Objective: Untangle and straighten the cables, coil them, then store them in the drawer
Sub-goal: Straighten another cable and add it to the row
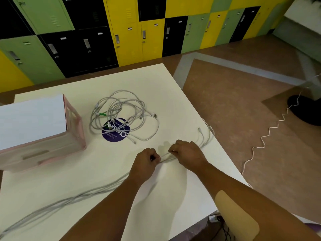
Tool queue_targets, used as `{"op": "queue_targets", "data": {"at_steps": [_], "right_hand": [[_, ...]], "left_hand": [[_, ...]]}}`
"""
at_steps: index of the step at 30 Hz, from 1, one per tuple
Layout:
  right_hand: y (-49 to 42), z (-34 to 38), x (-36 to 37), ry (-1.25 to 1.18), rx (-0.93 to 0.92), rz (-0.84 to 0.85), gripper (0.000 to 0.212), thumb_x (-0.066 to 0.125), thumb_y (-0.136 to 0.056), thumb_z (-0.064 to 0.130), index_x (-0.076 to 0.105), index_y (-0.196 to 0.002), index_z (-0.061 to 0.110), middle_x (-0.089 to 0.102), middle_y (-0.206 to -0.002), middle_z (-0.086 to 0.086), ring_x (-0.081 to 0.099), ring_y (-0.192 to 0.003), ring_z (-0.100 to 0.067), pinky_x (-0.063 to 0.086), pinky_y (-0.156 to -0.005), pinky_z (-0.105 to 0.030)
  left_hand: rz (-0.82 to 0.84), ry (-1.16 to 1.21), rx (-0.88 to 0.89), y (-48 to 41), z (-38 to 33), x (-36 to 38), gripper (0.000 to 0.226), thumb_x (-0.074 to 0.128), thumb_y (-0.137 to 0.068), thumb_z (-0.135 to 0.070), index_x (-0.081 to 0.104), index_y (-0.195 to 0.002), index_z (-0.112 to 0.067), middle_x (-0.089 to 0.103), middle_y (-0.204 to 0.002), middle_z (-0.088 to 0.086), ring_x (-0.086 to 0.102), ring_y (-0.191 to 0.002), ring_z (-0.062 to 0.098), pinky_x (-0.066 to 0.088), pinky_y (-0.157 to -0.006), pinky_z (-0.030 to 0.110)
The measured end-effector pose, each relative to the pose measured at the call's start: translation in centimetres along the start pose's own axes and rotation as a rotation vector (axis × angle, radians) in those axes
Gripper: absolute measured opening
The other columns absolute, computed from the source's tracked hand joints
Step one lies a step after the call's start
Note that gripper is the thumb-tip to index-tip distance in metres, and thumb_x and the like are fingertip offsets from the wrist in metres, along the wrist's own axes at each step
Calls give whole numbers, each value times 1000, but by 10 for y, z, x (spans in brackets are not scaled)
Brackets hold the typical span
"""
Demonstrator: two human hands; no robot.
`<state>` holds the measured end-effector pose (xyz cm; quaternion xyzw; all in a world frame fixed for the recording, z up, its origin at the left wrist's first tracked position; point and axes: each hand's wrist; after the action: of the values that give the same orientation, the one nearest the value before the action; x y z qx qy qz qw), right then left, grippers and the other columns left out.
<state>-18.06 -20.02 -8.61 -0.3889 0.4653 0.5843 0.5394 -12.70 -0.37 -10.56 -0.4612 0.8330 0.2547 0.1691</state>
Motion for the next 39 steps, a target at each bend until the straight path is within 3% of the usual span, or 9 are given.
{"op": "queue_targets", "data": {"at_steps": [5, 11, 17, 21, 25, 31, 34, 37, 39], "right_hand": [[10, -29, -10, 132, 26, -78, 23, 53, -98, 23, 72, -108, 29, 66, -95, 3, 62, -88, -26, 38, -79, -40], [7, -60, -29, 231, 111, -154, 19, 68, -86, 14, 77, -93, 30, 69, -88, 6, 61, -93, -26, 41, -88, -44], [5, -103, -49, 102, 68, -85, 18, 65, -94, 24, 78, -106, 27, 75, -98, -1, 61, -103, -27, 50, -85, -38], [-4, -119, -43, 73, 10, -152, 14, 75, -87, 25, 80, -99, 30, 76, -95, 5, 60, -92, -28, 52, -77, -41], [-11, -131, -41, 39, 0, -218, 13, 80, -82, 15, 81, -94, 21, 64, -83, 0, 54, -82, -30, 39, -68, -30], [-23, -146, -50, -120, 82, -114, 14, 70, -91, 14, 79, -100, 6, 50, -88, 3, 49, -88, -15, 31, -68, -17], [-27, -153, -49, -92, 134, -62, 18, 68, -92, 15, 77, -108, 9, 55, -96, 1, 55, -93, -21, 33, -74, -21], [-24, -162, -49, -84, 232, -31, 20, 66, -92, 10, 75, -109, 8, 62, -106, -6, 61, -99, -28, 36, -74, -25], [-17, -166, -48, -84, 238, -3, 18, 65, -90, 10, 75, -105, 9, 63, -107, -6, 62, -99, -29, 44, -77, -29]], "left_hand": [[0, -9, 41, 2, 12, 2, 21, 72, -86, -15, 60, -73, -26, 67, -81, -5, 64, -79, 14, 54, -79, 32], [-15, -76, 60, 8, 13, 8, 27, 69, -88, -13, 55, -72, -30, 67, -83, -3, 64, -81, 13, 53, -83, 33], [-54, -152, 68, 8, 6, 13, 33, 74, -85, -15, 54, -70, -37, 60, -86, -3, 61, -84, 13, 52, -83, 31], [-60, -199, 44, 6, 2, 19, 4, 73, -87, -21, 72, -84, -23, 60, -87, -5, 60, -88, 12, 51, -86, 30], [-97, -273, 79, 8, 3, 23, 15, 68, -92, -26, 76, -102, -19, 61, -92, -5, 57, -93, 12, 47, -87, 24], [-139, -277, 101, 8, 5, 26, 15, 69, -91, -26, 77, -103, -19, 58, -88, -13, 57, -93, 12, 39, -81, 17], [-142, -266, 108, 10, 7, 27, 16, 69, -91, -26, 77, -104, -20, 61, -90, -10, 57, -94, 13, 46, -85, 23], [-167, -257, 141, 16, 12, 27, 19, 68, -93, -25, 76, -109, -22, 56, -89, -11, 51, -91, 8, 37, -82, 10], [-178, -287, 197, 19, 18, 27, 20, 67, -93, -21, 75, -112, -22, 54, -90, -11, 47, -90, 8, 34, -82, 10]]}}
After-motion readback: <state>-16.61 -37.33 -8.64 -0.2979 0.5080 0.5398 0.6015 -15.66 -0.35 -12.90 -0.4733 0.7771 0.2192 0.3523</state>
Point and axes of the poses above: each hand's wrist, its own y-axis away from the middle knuckle, its own x-axis out of the palm, z = x × y
